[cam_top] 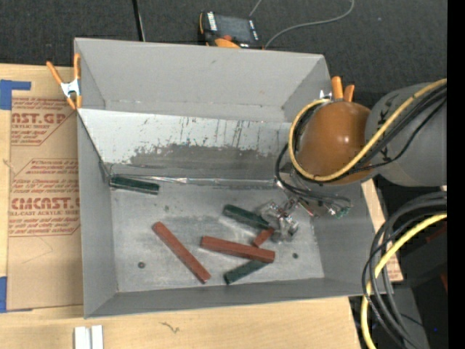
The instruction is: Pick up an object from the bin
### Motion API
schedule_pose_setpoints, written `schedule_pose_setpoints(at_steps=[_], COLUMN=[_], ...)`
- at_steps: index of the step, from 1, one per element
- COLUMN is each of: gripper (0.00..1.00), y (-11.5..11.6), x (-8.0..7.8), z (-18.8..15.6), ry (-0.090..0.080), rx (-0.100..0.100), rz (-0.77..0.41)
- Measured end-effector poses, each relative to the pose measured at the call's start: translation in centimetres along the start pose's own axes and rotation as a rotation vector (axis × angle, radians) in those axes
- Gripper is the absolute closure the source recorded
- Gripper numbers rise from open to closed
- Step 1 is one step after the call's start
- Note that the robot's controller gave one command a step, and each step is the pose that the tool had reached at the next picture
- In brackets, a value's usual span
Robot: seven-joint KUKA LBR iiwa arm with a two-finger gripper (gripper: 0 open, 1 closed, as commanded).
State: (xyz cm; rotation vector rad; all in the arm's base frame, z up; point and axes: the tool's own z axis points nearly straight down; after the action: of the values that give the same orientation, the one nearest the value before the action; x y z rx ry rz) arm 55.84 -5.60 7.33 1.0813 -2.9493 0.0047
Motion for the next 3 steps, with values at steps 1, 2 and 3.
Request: schedule_pose_setpoints(at_steps=[1, 2, 3], gripper=[1.00, 1.00, 0.00], y=[-0.6, 0.1, 0.1], x=[-0.4, -1.9, -2.0], z=[-12.8, -6.7, -6.9], ry=[-0.010, -0.002, -0.005], rx=[0.005, -0.005, -0.004], rz=[0.029, -0.342, -0.340])
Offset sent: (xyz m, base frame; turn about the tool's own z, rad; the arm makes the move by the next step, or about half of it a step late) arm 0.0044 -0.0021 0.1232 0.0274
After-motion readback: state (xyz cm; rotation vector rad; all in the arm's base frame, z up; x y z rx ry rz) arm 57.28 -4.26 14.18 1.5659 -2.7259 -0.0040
